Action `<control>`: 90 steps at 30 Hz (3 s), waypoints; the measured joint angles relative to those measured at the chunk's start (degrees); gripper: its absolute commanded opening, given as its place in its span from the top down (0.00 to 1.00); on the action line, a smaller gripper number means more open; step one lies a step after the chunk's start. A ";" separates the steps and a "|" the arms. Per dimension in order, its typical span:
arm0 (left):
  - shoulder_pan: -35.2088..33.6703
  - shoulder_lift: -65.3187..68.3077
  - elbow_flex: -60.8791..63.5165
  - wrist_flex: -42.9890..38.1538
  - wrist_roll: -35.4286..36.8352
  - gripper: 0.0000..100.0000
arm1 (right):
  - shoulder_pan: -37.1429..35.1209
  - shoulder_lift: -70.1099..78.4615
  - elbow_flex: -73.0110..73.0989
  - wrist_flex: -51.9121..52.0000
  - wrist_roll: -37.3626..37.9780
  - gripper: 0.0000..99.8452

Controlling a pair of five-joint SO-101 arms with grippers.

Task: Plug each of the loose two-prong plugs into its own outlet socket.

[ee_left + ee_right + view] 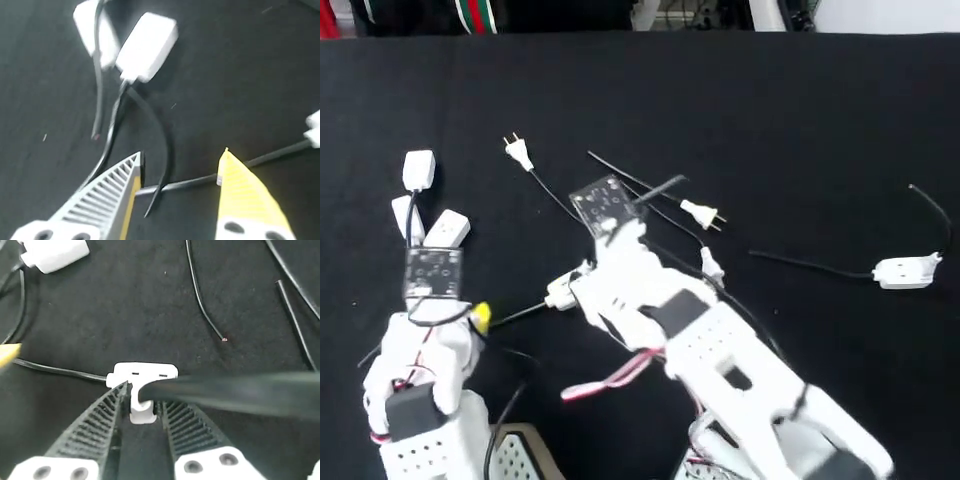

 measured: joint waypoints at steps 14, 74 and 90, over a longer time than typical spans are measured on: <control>-10.81 0.18 5.01 -0.53 -5.01 0.75 | 1.85 14.07 -6.68 -2.29 1.41 0.99; -10.81 0.18 5.01 -0.62 -5.10 0.75 | 2.46 19.69 0.70 -14.59 -5.01 0.99; -10.81 0.18 5.01 -0.62 -5.10 0.75 | 1.32 24.79 -6.59 -5.19 1.05 0.99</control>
